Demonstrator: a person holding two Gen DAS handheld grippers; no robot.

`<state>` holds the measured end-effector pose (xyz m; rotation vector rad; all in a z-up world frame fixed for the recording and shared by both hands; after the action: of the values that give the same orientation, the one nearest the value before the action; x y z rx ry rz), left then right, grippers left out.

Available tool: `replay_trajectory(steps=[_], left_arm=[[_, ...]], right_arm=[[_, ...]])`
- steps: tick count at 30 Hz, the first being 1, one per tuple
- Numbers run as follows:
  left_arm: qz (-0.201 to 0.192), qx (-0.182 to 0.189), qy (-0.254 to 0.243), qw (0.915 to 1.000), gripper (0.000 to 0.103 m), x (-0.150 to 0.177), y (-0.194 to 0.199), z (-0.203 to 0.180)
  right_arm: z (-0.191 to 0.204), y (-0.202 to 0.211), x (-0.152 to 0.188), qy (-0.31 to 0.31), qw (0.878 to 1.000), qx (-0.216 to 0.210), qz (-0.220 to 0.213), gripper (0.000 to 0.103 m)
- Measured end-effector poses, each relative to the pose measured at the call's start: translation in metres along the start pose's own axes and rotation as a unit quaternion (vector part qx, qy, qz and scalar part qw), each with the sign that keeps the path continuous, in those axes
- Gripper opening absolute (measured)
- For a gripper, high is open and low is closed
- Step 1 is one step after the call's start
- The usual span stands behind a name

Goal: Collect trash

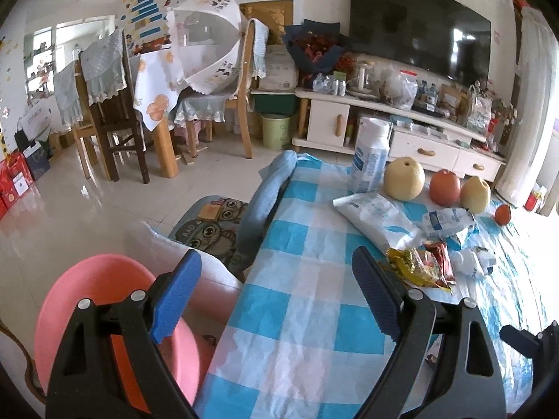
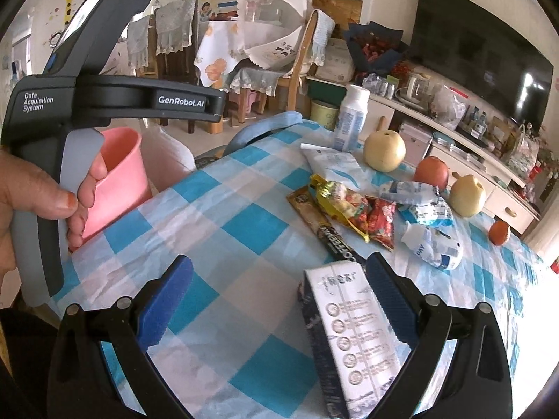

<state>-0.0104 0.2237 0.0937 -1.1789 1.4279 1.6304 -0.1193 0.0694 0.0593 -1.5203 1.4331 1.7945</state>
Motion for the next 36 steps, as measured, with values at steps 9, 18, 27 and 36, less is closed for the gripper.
replay_trajectory(steps=[9,18,27,36], left_arm=[[0.013,0.012,-0.020,0.9996,0.088,0.005,-0.008,-0.027],[0.008,0.062,-0.014,0.9979,0.088,0.003,-0.008,-0.049],[0.054,0.173,0.060,0.9815,0.088,0.014,-0.030,-0.077],[0.093,0.177,0.107,0.9741,0.088,0.032,-0.061,-0.094]], right_arm=[[-0.036,0.005,0.012,-0.030,0.999,0.019,0.014,0.098],[-0.105,0.010,0.019,-0.130,0.990,0.045,0.021,0.098],[-0.180,0.006,0.029,-0.232,0.971,0.061,0.014,0.098],[-0.217,-0.015,0.036,-0.253,0.966,0.056,0.016,0.098]])
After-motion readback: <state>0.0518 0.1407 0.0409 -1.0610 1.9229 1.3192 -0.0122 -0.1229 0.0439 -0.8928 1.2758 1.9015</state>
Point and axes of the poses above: each gripper's, at about its wrist camera, not at the fingertips, and y roughly against the way its jaws point, z to its left, x to its underside, the point moved 2 cm from there along -y, roughly the way its jaws point, and after that the axes turned 15 degrees about -z, right-handed, at the moved point
